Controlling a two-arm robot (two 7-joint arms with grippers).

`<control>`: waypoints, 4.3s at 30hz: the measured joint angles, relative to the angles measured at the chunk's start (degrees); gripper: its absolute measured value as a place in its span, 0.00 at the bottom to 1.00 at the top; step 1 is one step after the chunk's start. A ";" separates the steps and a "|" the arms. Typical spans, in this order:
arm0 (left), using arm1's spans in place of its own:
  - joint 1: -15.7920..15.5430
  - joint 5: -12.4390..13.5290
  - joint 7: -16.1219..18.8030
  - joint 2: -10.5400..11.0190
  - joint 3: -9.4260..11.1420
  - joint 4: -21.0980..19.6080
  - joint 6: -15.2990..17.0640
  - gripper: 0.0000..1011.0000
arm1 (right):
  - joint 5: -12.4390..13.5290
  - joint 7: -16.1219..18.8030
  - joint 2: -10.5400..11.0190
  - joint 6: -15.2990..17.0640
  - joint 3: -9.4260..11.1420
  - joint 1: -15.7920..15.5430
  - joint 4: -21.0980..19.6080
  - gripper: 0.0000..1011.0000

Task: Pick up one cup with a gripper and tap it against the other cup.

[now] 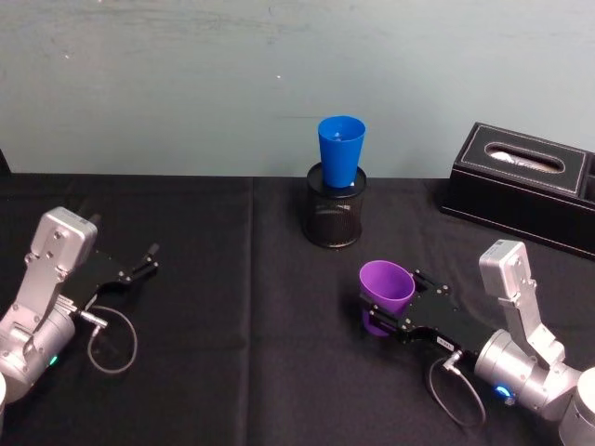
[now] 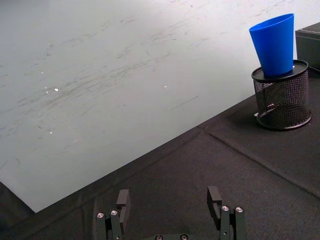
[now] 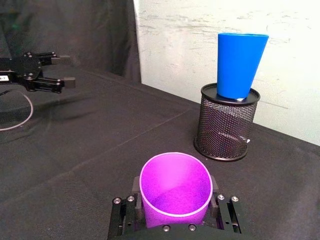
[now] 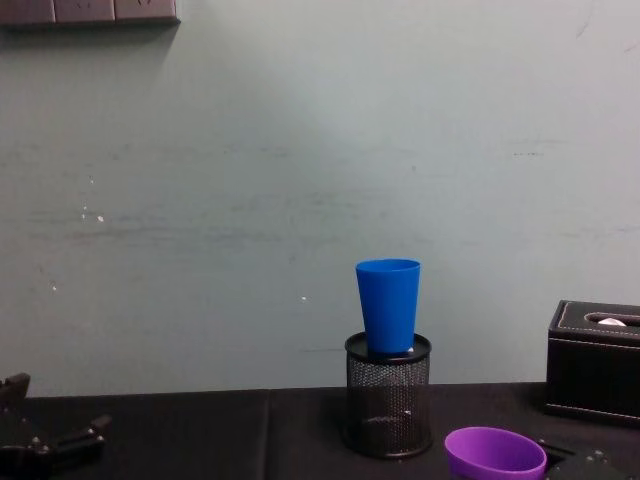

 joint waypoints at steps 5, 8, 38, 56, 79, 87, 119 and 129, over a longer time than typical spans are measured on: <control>0.00 0.00 0.00 0.00 0.00 0.00 0.00 1.00 | 0.00 0.00 0.00 0.00 0.00 0.00 0.00 0.72; 0.00 0.00 0.00 0.00 0.00 0.00 0.00 1.00 | 0.00 0.00 0.00 0.00 0.00 0.00 0.00 0.72; 0.00 0.00 0.00 0.00 0.00 0.00 0.00 1.00 | 0.01 0.00 0.00 0.00 0.00 0.00 0.00 0.72; 0.00 0.00 0.00 0.00 0.00 0.00 0.00 1.00 | 0.20 -0.50 0.48 0.00 0.80 -0.55 -3.67 0.72; 0.00 0.00 0.00 0.00 0.00 0.00 0.00 1.00 | -0.93 -5.74 0.00 1.95 2.57 0.74 -9.72 0.72; 0.00 0.00 0.00 0.00 0.00 0.00 0.00 1.00 | -2.76 -8.32 -2.06 2.66 3.09 2.62 -8.85 0.72; 0.00 0.00 0.00 0.00 0.00 0.00 0.00 1.00 | -3.77 -6.56 -8.89 -2.44 3.93 12.40 5.25 0.72; 0.00 0.00 0.00 0.00 0.00 0.00 0.00 1.00 | -2.82 -4.61 -9.95 -4.00 3.78 14.85 9.02 0.72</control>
